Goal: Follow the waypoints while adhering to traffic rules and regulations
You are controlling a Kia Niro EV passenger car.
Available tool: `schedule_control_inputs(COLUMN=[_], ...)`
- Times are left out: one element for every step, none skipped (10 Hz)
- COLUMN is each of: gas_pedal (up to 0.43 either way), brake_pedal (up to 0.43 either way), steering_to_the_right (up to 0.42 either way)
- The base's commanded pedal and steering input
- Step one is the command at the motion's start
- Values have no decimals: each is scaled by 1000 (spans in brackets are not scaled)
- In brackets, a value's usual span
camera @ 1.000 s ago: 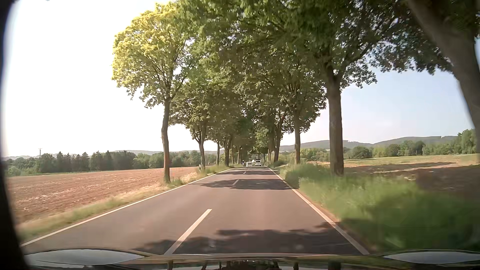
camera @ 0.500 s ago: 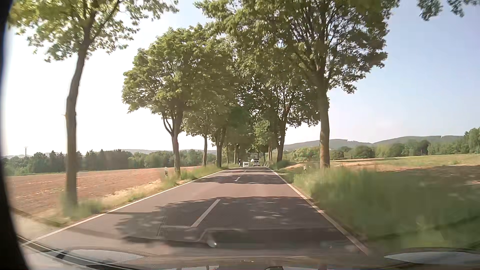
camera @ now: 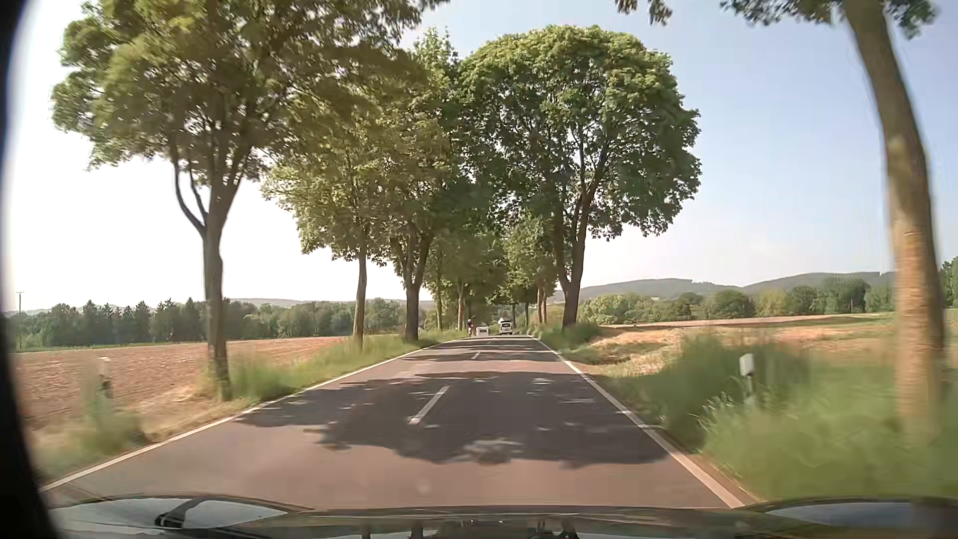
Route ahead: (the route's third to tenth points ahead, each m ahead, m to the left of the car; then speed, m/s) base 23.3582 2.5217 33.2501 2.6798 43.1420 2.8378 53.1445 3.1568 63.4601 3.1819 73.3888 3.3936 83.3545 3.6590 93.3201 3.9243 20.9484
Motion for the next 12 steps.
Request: schedule_control_inputs(gas_pedal=[331, 339, 350, 350, 350, 350, 350, 350, 350, 339, 339, 319], brake_pedal=[0, 0, 0, 0, 0, 0, 0, 0, 0, 0, 0, 0], steering_to_the_right=[1, 1, 1, 1, 1, 1, 1, 1, 1, 1, 1, 1])
